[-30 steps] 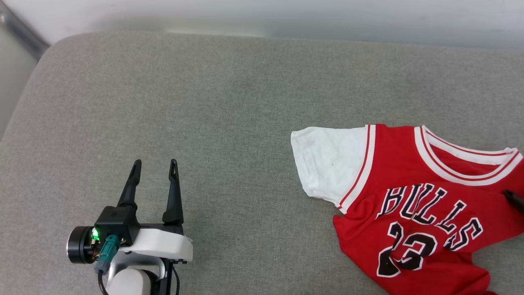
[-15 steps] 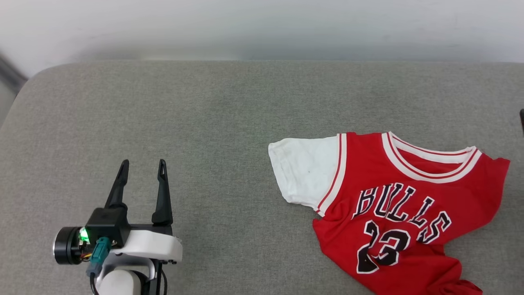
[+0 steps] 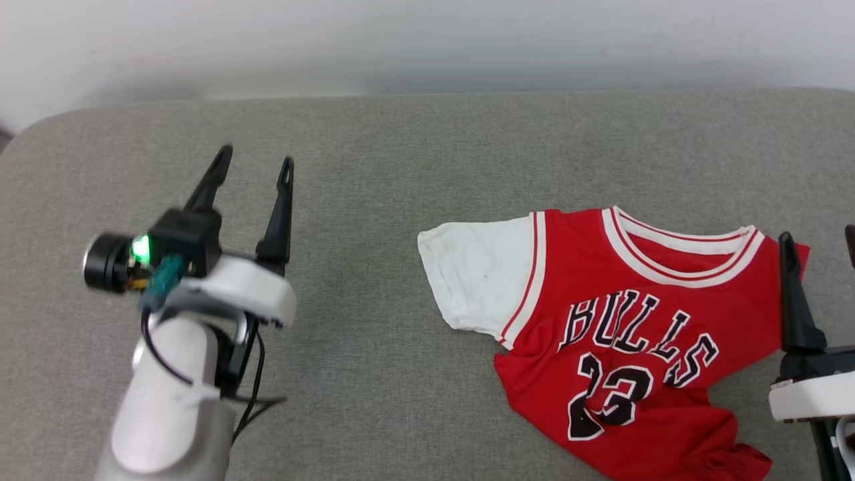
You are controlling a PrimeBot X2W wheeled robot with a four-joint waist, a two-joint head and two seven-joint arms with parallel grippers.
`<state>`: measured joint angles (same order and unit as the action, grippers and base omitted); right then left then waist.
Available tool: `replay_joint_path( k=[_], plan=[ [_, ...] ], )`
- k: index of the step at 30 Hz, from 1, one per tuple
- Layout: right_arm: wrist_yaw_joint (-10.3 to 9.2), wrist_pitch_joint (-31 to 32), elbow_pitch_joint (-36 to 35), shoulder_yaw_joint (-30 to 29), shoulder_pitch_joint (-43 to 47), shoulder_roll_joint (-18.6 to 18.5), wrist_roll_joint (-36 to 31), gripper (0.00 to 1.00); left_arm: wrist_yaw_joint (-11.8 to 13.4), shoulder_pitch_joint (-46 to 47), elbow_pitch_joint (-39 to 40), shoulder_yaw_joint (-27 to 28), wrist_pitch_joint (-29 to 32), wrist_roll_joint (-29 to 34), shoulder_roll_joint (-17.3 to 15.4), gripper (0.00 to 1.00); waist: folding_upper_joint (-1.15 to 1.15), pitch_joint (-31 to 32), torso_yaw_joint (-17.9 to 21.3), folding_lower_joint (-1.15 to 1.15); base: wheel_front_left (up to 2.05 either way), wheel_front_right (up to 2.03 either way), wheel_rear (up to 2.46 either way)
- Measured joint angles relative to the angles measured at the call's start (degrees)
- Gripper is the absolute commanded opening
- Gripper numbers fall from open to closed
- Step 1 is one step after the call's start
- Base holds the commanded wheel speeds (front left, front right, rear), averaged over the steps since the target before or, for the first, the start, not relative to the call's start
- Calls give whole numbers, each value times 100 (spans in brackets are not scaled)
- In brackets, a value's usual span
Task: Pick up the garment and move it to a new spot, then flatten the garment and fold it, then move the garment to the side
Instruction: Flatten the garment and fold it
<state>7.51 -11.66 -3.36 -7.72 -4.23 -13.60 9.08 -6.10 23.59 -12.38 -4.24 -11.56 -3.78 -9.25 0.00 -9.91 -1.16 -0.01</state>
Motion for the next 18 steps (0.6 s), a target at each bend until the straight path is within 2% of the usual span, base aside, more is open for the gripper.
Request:
replay_joint_path(
  k=[7,15,18],
  plan=[
    [0,-98,-143,24,199,278,-170,100,-122,1274,-534,-751,1469,-597,-419,100,0,-182,208,0,0,0,0],
    [0,-204,-71,143,96,310,-209,100,-130,2498,-862,-2238,3450,-2148,-1077,100,0,-513,461,0,0,0,0],
    [0,-244,-47,231,-8,296,-211,100,-130,2880,-1000,-2753,4128,-2725,-1183,100,0,-667,550,0,0,0,0]
  ],
)
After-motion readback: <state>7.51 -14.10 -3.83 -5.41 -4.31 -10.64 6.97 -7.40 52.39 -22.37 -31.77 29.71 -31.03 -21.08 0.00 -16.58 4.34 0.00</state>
